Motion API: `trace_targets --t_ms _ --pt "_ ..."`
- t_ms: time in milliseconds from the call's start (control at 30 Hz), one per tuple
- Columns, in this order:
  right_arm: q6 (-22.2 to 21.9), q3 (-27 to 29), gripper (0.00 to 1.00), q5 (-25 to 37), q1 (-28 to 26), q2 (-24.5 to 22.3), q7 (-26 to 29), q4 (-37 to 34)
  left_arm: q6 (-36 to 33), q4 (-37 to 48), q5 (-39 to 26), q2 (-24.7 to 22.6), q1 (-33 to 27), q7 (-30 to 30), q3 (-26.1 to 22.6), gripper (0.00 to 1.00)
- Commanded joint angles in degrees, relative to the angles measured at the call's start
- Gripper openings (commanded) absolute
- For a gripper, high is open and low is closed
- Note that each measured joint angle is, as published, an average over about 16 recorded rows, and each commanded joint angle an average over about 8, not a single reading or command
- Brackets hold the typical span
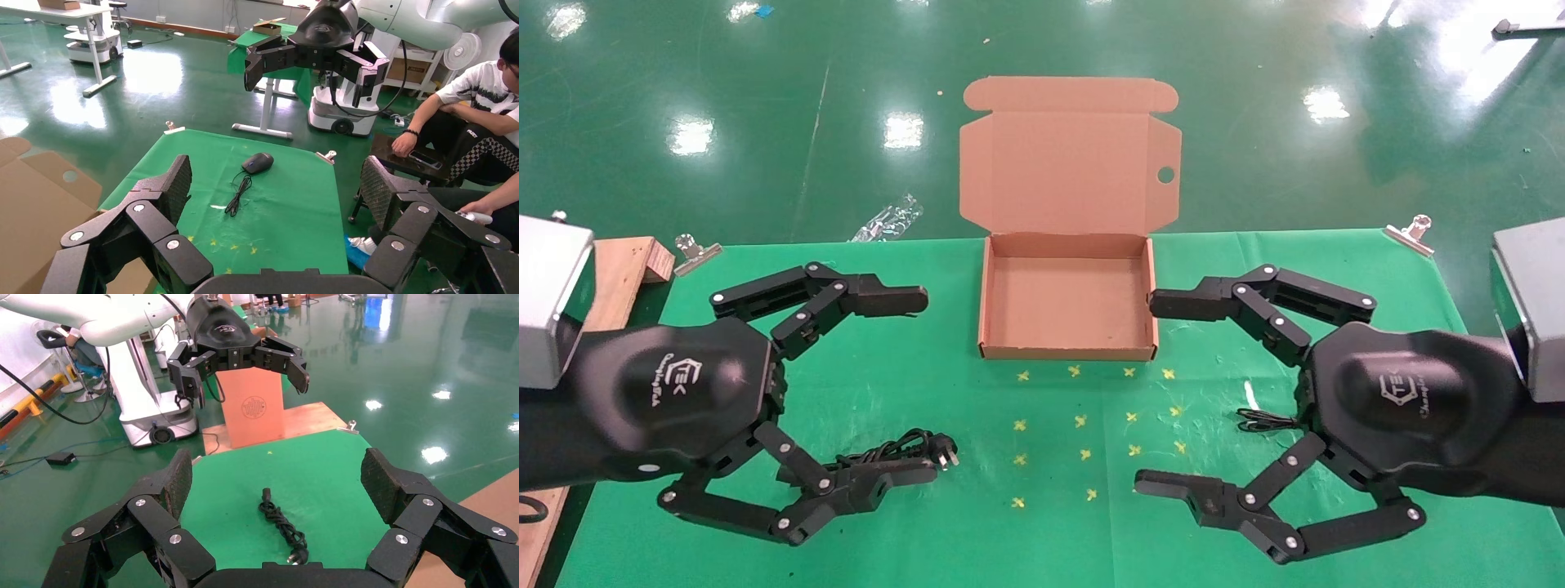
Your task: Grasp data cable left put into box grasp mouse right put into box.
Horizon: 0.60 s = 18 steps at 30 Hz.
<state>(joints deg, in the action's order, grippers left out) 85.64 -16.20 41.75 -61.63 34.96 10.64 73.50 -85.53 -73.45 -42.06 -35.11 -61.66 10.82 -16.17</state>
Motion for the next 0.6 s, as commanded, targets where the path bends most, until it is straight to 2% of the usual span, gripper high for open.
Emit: trace_targets --t_ms 33,600 --pt "0.0 0.0 1.00 0.0 0.0 0.0 0.0 0.0 0.0 0.0 0.0 0.0 0.0 0.0 0.0 1.00" --pt "0.0 0.0 1.00 0.0 0.0 0.0 0.0 0.0 0.0 0.0 0.0 0.0 0.0 0.0 0.0 1.00"
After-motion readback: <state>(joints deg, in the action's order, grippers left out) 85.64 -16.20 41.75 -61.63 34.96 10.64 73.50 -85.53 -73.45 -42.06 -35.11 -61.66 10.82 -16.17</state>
